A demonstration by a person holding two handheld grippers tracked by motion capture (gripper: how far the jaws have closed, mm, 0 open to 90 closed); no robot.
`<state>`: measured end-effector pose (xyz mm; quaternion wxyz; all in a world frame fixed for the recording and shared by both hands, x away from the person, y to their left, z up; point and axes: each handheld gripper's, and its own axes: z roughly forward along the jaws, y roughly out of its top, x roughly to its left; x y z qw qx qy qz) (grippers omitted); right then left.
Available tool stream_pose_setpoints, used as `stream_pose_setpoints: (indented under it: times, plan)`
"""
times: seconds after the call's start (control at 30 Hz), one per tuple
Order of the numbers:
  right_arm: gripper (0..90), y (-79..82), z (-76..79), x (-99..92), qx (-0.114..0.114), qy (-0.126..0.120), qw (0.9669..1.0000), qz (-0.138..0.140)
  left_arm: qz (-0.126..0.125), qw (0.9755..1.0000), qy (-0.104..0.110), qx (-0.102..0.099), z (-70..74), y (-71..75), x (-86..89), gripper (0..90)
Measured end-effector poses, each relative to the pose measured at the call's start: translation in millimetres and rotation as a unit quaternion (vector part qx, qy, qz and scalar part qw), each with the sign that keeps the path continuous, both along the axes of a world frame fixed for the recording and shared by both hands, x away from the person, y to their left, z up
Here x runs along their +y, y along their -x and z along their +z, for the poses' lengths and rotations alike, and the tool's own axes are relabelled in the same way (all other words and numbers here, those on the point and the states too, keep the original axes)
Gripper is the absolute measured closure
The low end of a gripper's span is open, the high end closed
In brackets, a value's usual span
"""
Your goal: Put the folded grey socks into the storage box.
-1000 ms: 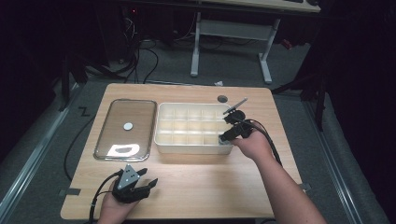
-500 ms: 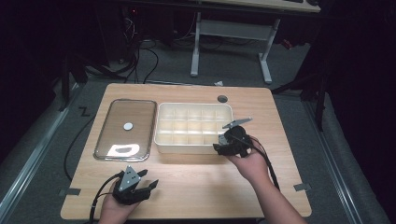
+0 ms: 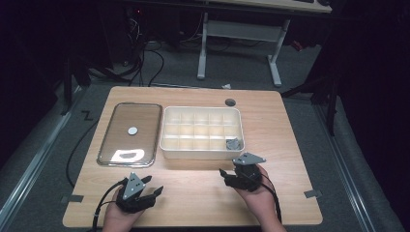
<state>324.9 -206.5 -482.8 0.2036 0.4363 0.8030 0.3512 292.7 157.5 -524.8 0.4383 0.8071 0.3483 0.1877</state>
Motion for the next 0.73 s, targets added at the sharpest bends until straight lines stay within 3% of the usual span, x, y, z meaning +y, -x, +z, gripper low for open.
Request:
stream_pose_setpoints:
  times: [0.1,0.13,0.2,0.3,0.33,0.4,0.53,0.6,0.73]
  plan:
    - [35.4,3.7,-6.2,0.7,-0.004,0.004,1.0000,-0.001,0.000,1.0000,-0.002,0.001,-0.9,-0.5,-0.4,41.8]
    - [34.9,11.5,-15.2,2.8,-0.010,-0.005,0.9999,-0.008,-0.002,1.0000,-0.005,0.001,-2.0,-0.9,-1.5,41.8]
    - [34.3,15.2,-18.3,4.2,-0.014,-0.010,0.9998,-0.011,-0.004,1.0000,-0.005,0.001,-2.3,-0.5,-2.3,41.8]
    - [37.7,43.1,-36.0,5.3,-0.049,-0.067,0.9955,-0.046,0.000,1.0000,-0.007,0.005,-3.8,-1.4,-3.9,41.6]
    - [35.4,46.5,-37.9,5.9,-0.038,-0.071,0.9960,-0.036,0.000,1.0000,-0.007,0.003,-3.4,-1.6,-4.3,41.5]
    - [34.5,49.9,-38.2,8.0,-0.043,-0.041,0.9982,-0.011,0.003,1.0000,-0.008,0.001,-2.7,-1.6,-5.9,41.5]
    - [34.4,47.1,-38.1,-0.2,-0.041,-0.053,0.9977,-0.013,0.007,0.9999,-0.008,0.002,-3.0,-1.5,-8.4,41.6]
    - [34.4,46.4,-36.8,-3.5,-0.050,-0.043,0.9977,-0.013,0.003,0.9999,-0.016,0.002,-4.0,-0.1,-9.1,41.5]
    - [34.3,43.6,-36.2,-6.6,-0.050,-0.051,0.9972,-0.020,0.004,0.9999,-0.014,0.000,-3.3,1.5,-7.6,41.5]
